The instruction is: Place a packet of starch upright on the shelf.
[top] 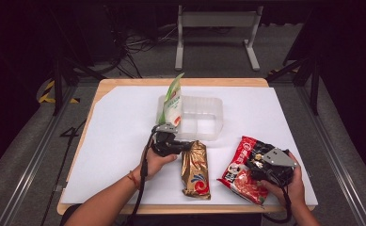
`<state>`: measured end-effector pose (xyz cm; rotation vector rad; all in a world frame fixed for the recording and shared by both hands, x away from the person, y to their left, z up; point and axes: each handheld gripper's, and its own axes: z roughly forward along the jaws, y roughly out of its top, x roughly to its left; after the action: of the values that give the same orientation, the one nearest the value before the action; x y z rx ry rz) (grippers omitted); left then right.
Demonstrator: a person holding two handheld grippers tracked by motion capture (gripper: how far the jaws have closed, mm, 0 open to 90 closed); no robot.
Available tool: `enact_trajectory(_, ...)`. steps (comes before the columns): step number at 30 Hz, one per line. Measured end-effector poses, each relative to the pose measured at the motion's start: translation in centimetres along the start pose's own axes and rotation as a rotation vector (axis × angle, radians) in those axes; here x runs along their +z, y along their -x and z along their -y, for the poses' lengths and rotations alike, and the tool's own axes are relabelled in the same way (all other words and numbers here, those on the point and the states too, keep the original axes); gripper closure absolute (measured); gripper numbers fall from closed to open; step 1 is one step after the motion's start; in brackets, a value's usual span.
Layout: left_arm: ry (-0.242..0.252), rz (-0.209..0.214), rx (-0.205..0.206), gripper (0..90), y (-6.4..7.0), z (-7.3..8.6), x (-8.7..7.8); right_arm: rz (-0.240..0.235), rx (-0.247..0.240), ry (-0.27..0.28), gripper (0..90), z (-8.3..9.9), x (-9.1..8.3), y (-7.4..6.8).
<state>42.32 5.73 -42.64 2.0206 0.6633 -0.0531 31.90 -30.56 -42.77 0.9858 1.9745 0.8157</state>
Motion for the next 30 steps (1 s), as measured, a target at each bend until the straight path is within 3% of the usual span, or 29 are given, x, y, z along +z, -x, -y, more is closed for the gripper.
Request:
enact_trajectory(2,0.020,-0.003,0.009,85.4,0.3,-0.1,-0.7,0.000,0.001,0.001,11.1,-0.1,0.0,0.0)
enact_trajectory(5,0.076,-0.046,0.027,85.8,0.7,-0.3,-2.1,-0.006,-0.001,0.003,11.1,-0.2,0.2,0.0)
enact_trajectory(8,0.100,-0.051,0.032,86.0,0.9,-0.4,-2.8,-0.006,-0.004,0.002,11.1,-0.1,0.2,-0.1)
enact_trajectory(21,0.254,-0.051,0.134,87.4,3.4,-1.6,-6.7,0.011,-0.001,0.002,10.8,-0.4,0.2,0.0)
enact_trajectory(25,0.264,-0.043,0.143,87.5,3.8,-1.8,-7.1,0.020,0.008,0.005,10.7,-0.4,0.2,0.2)
enact_trajectory(27,0.263,-0.067,0.181,87.6,4.2,-1.9,-7.4,0.022,0.021,0.015,10.6,-0.3,0.1,0.3)
enact_trajectory(29,0.263,-0.066,0.176,87.7,4.3,-1.9,-7.5,0.020,0.025,0.018,10.6,-0.4,0.1,0.4)
enact_trajectory(30,0.266,-0.075,0.194,87.7,4.3,-1.9,-7.6,0.022,0.027,0.023,10.6,-0.4,0.0,0.4)
